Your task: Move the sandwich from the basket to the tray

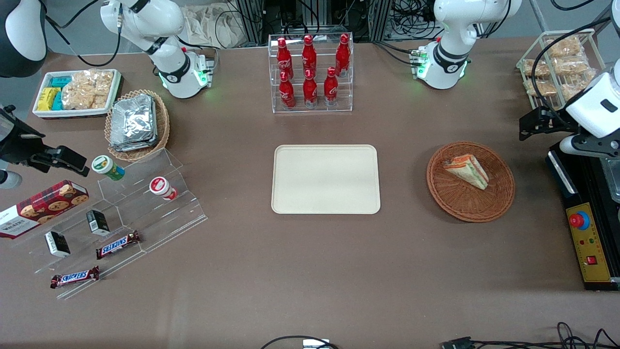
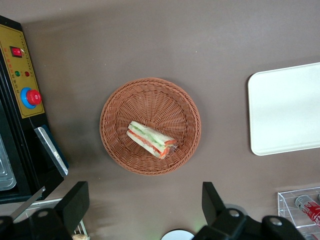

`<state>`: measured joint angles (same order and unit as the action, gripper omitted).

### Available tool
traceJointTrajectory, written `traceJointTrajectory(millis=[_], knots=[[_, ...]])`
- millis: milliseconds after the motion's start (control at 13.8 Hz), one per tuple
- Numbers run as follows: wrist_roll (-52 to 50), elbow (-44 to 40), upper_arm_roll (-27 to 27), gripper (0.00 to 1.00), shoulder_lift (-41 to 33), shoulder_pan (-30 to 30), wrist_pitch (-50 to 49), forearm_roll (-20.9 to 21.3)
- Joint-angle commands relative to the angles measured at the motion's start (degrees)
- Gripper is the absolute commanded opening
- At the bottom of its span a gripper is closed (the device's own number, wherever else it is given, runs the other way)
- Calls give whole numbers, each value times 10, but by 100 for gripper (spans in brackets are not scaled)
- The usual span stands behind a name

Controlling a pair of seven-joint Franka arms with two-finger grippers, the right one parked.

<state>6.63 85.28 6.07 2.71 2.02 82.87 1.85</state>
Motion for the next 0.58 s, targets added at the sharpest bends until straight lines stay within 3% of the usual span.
traceJointTrajectory(millis=[0, 361, 506], knots=[[11, -3, -4, 100, -3, -5, -9, -5], [-20, 7, -6, 100, -1, -3, -8, 5], [-55, 71, -4, 100, -17, -6, 37, 17]])
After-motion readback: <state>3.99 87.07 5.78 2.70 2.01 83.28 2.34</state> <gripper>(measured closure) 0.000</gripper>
